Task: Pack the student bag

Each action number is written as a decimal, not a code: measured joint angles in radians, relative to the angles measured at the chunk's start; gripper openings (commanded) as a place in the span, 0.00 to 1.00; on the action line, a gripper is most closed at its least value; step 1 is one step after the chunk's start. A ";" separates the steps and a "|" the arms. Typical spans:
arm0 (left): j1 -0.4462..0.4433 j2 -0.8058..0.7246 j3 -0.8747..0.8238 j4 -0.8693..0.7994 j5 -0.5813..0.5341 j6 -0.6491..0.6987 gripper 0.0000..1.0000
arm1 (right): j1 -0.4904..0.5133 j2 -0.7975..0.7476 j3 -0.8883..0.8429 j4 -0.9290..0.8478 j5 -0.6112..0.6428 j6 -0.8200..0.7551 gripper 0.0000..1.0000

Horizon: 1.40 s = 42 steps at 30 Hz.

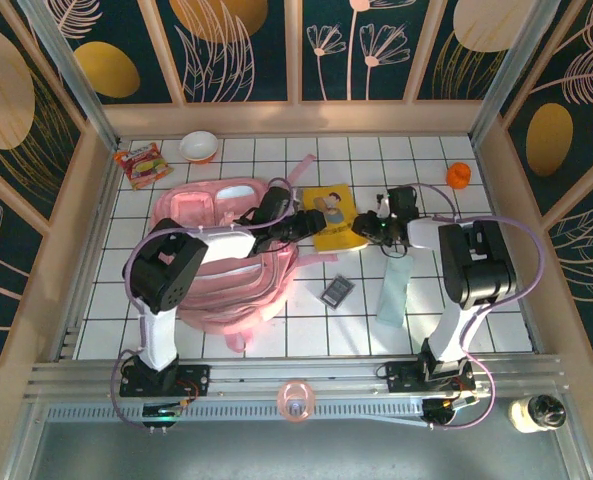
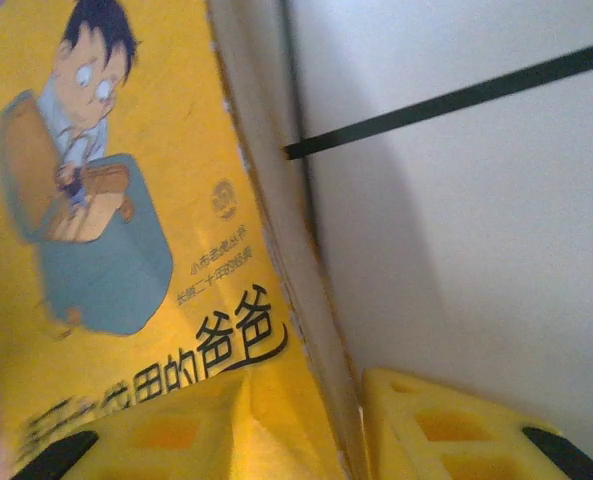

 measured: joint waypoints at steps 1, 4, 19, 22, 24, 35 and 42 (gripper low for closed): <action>0.000 -0.016 -0.008 0.006 0.001 0.000 0.47 | 0.027 0.011 0.008 0.011 -0.006 0.001 0.33; 0.000 -0.052 -0.044 0.014 -0.003 0.002 0.48 | 0.095 0.036 0.027 0.026 -0.040 0.015 0.33; 0.090 -0.121 -0.094 -0.203 -0.159 0.167 0.50 | 0.148 0.061 0.080 -0.019 -0.024 0.055 0.38; 0.111 -0.118 -0.109 -0.218 -0.179 0.195 0.51 | 0.153 0.056 0.080 -0.021 -0.007 0.058 0.38; 0.125 -0.124 -0.123 -0.219 -0.204 0.216 0.51 | 0.153 0.056 0.080 -0.021 -0.006 0.068 0.37; 0.188 -0.166 -0.135 -0.303 -0.277 0.313 0.51 | 0.152 0.056 0.080 -0.028 0.016 0.092 0.23; 0.146 -0.143 0.039 -0.377 -0.266 0.356 0.53 | 0.152 0.056 0.080 -0.029 0.017 0.094 0.22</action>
